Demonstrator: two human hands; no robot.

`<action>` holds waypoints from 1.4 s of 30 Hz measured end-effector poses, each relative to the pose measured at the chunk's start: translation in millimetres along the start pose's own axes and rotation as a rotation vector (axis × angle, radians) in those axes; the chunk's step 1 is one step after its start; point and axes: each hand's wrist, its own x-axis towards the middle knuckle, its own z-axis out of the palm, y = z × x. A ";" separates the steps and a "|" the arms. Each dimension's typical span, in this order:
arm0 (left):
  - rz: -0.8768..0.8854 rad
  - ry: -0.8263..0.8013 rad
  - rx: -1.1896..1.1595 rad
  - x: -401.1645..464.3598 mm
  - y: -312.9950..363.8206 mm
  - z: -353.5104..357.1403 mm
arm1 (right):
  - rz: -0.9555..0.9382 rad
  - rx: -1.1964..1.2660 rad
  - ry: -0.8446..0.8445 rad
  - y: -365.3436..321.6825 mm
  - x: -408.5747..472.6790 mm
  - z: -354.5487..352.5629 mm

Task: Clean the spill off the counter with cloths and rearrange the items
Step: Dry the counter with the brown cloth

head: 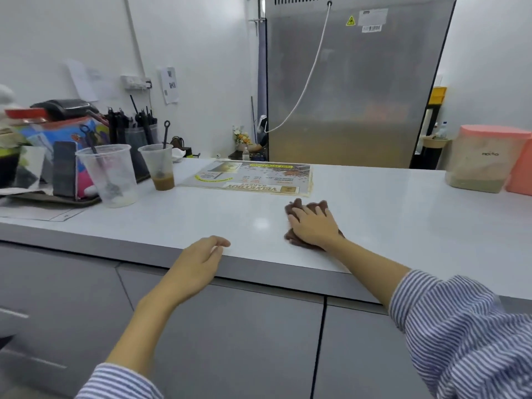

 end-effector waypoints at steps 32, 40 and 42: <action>0.474 -0.241 0.035 53.8 156.7 144.2 | 0.218 0.628 0.097 115.7 -154.7 -66.0; 0.441 -0.413 0.506 71.7 165.6 189.2 | 0.288 0.368 -0.033 123.4 -157.9 -44.6; 0.400 -0.411 0.538 81.1 161.7 187.4 | 0.277 0.350 -0.036 123.8 -158.5 -46.9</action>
